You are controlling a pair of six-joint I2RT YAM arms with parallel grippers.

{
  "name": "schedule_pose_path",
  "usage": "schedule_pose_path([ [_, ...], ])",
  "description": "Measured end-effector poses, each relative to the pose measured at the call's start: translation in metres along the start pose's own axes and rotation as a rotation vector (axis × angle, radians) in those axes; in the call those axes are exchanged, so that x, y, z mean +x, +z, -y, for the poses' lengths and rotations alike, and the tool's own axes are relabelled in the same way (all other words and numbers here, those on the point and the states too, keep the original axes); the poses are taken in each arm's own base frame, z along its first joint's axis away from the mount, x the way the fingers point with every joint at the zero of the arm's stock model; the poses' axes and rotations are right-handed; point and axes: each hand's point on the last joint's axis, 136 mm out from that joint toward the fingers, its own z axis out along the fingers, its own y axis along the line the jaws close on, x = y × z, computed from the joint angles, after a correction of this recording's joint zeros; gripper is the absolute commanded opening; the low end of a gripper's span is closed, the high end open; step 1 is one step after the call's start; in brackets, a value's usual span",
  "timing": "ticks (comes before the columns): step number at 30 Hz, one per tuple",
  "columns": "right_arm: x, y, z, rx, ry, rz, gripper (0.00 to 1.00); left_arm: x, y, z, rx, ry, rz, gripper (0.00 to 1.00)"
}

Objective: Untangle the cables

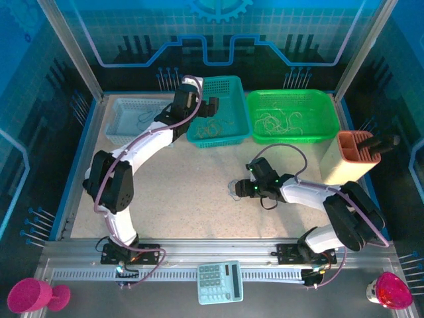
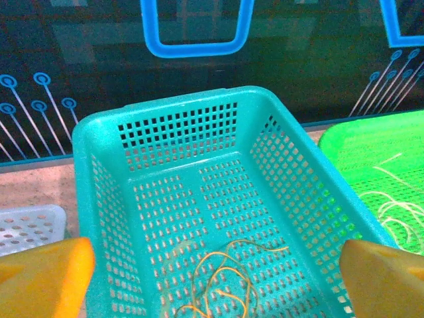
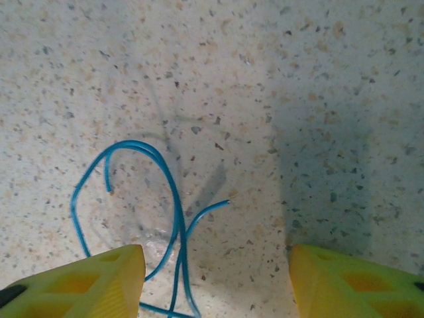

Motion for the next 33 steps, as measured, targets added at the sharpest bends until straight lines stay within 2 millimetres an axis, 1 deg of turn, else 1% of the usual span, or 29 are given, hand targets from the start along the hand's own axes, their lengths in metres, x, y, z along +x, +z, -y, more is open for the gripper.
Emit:
schedule_pose_path([
  [3,-0.001,0.001,0.003,0.019,-0.004,0.004,0.41,-0.011,-0.016,0.008,0.051,-0.024,0.002,0.99],
  [6,-0.001,0.002,0.007,0.042,-0.006,0.005,0.34,-0.029,-0.043,0.017,0.116,-0.073,0.039,0.99],
  [8,-0.003,0.002,0.007,0.042,-0.007,0.007,0.22,-0.035,-0.064,0.021,0.156,-0.105,0.054,0.99],
  [10,-0.004,0.004,0.003,0.029,-0.014,0.005,0.1,-0.036,-0.082,0.023,0.19,-0.136,0.061,0.99],
  [12,-0.006,0.004,-0.001,0.016,-0.017,0.006,0.0,-0.028,-0.095,0.023,0.215,-0.165,0.051,0.99],
  [15,-0.014,0.001,-0.008,-0.002,-0.029,0.021,0.0,-0.005,-0.107,0.023,0.24,-0.209,0.006,0.99],
  [18,-0.027,-0.011,-0.017,-0.025,-0.036,0.06,0.0,0.025,-0.113,0.022,0.256,-0.256,-0.058,0.99],
  [21,-0.049,-0.03,-0.032,-0.066,-0.049,0.124,0.0,0.053,-0.119,0.022,0.279,-0.32,-0.122,0.99],
  [23,-0.068,-0.048,-0.045,-0.104,-0.058,0.179,0.0,0.069,-0.124,0.022,0.292,-0.367,-0.157,0.99],
  [27,-0.103,-0.087,-0.061,-0.172,-0.056,0.286,0.0,0.085,-0.134,0.025,0.324,-0.458,-0.184,0.99],
  [29,-0.12,-0.108,-0.064,-0.201,-0.044,0.343,0.0,0.087,-0.139,0.027,0.349,-0.507,-0.183,0.99],
  [33,-0.146,-0.143,-0.068,-0.254,-0.015,0.431,0.0,0.089,-0.144,0.033,0.405,-0.598,-0.178,0.99],
])
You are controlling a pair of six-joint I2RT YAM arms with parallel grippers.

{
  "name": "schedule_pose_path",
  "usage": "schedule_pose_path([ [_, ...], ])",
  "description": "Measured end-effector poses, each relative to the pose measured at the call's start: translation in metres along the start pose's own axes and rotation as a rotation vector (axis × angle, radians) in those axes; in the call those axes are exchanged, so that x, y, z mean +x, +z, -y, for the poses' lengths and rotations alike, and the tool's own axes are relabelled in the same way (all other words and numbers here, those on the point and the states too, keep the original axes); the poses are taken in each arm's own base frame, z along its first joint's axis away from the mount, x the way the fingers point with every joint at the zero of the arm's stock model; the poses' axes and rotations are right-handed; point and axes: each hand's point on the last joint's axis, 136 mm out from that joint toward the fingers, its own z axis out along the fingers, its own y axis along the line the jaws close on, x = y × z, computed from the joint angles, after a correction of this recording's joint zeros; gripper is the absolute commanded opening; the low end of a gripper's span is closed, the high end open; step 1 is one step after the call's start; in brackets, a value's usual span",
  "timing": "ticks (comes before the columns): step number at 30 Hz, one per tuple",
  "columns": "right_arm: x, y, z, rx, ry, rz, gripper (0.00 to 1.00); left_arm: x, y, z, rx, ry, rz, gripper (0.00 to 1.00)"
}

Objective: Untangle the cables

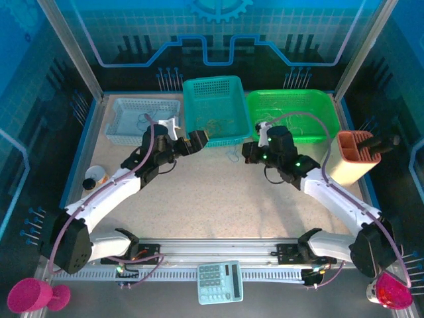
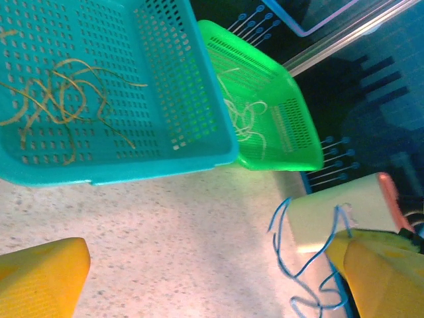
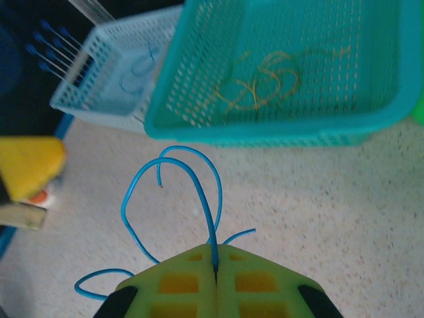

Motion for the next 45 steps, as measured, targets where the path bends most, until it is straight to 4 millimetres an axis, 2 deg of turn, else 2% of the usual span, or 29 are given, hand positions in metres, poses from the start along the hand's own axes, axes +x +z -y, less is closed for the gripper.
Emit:
schedule_pose_path([
  [4,-0.021,-0.014,-0.013,-0.052,0.027,0.052,0.0,0.01,0.002,0.004,0.07,-0.083,-0.011,0.98],
  [7,-0.028,-0.021,-0.024,-0.1,0.044,0.07,0.0,0.013,0.003,0.013,0.131,-0.133,-0.011,0.96],
  [13,-0.04,-0.034,-0.041,-0.192,0.085,0.107,0.0,0.001,0.0,0.037,0.263,-0.218,0.036,0.85],
  [16,-0.044,-0.04,-0.047,-0.242,0.09,0.13,0.0,-0.005,-0.002,0.051,0.329,-0.239,0.054,0.84],
  [22,-0.041,-0.043,-0.055,-0.304,0.085,0.123,0.0,-0.006,-0.004,0.07,0.413,-0.247,0.055,0.82],
  [27,-0.042,-0.046,-0.063,-0.344,0.071,0.123,0.0,-0.001,0.001,0.077,0.433,-0.253,0.033,0.8],
  [35,-0.027,-0.039,-0.058,-0.352,0.077,0.085,0.0,-0.005,0.008,0.094,0.475,-0.257,0.023,0.75],
  [45,-0.025,-0.038,-0.057,-0.352,0.078,0.081,0.0,0.002,0.016,0.105,0.491,-0.255,-0.005,0.67],
])
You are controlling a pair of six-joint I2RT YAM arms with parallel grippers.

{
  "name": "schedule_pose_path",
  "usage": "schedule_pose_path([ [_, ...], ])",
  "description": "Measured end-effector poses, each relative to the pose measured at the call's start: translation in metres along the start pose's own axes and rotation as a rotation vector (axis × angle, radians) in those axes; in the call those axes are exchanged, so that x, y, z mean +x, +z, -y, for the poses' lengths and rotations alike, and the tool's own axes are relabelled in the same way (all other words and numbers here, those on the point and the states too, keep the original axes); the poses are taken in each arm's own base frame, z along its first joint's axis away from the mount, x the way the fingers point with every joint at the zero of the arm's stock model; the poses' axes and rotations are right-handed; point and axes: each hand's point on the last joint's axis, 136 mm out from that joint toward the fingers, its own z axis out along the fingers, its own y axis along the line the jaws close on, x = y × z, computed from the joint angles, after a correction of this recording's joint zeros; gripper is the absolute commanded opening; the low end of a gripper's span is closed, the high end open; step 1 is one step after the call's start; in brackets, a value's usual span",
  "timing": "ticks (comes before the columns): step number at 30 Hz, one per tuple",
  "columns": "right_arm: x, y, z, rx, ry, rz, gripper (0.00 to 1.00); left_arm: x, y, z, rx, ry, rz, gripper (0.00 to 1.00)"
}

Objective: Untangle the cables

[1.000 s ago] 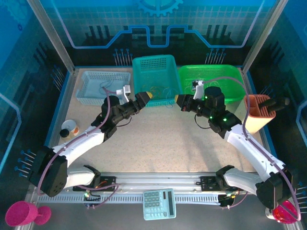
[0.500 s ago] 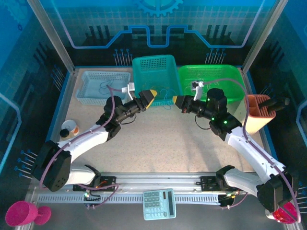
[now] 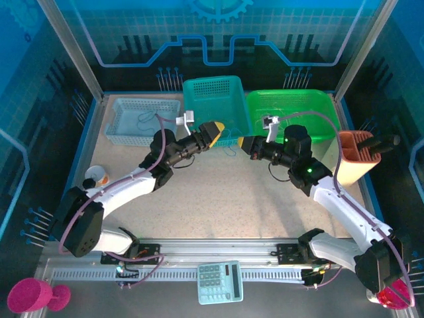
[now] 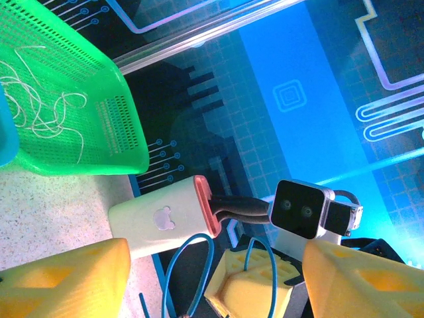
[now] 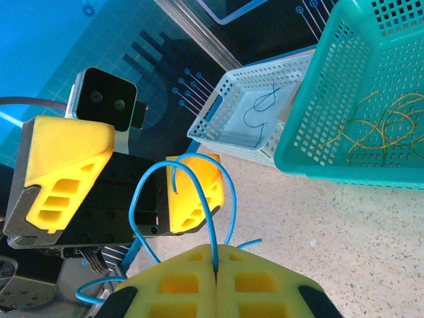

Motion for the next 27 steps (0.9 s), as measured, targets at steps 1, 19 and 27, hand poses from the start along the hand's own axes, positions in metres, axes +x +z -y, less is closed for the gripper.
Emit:
schedule_pose_path([
  [1,0.0,0.0,0.0,0.0,0.0,0.0,0.0,0.001,0.001,0.0,-0.001,-0.001,-0.003,0.66],
  [19,0.0,-0.003,-0.002,-0.005,-0.004,0.006,0.0,0.006,0.009,-0.01,-0.02,-0.006,-0.022,0.0],
  [27,0.016,-0.001,0.019,0.058,-0.01,-0.018,0.0,-0.029,-0.002,0.004,-0.011,0.042,0.043,0.0],
])
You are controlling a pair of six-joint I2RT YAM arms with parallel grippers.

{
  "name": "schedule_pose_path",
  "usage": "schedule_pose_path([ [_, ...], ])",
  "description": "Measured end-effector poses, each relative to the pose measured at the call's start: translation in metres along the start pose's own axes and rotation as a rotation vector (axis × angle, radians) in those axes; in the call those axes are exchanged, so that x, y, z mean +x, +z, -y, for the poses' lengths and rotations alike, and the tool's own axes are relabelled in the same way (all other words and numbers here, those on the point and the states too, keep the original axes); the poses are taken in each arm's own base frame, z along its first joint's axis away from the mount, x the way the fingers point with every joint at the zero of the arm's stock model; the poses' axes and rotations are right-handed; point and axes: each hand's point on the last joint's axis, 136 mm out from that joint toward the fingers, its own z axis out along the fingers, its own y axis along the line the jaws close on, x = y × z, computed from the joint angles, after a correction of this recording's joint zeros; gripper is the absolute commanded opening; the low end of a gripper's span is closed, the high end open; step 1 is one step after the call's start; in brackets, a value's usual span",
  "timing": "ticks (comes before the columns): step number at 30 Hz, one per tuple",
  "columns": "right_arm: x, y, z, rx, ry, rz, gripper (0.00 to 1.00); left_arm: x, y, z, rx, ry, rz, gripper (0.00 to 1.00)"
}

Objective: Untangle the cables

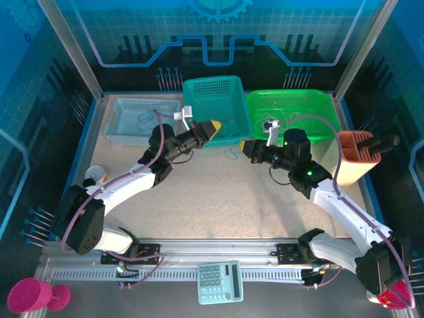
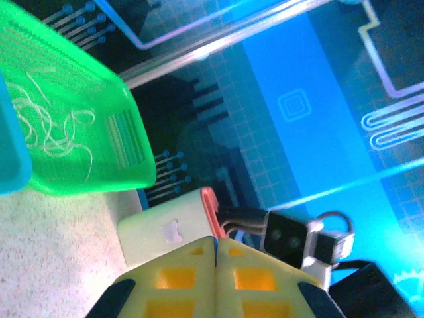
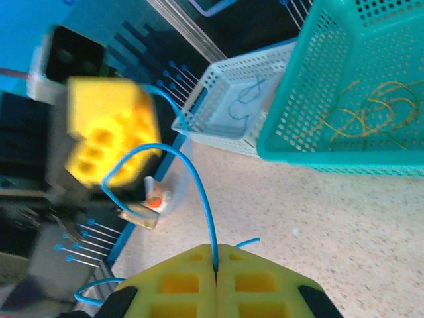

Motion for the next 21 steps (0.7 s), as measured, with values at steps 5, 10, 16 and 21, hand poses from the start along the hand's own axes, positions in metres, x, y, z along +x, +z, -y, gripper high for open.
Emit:
schedule_pose_path([
  [5,0.021,0.009,0.033,0.103,-0.005,-0.041,0.0,-0.036,-0.011,0.052,0.067,0.088,0.067,0.0],
  [10,0.028,0.022,0.051,0.137,-0.03,-0.048,0.0,-0.034,-0.014,0.094,0.112,0.155,0.019,0.0],
  [16,0.034,0.034,0.056,0.128,-0.052,-0.043,0.0,-0.032,-0.011,0.093,0.06,0.151,-0.027,0.0],
  [21,0.036,0.042,0.05,0.106,-0.068,-0.039,0.0,-0.033,-0.01,0.099,0.057,0.148,-0.043,0.0],
])
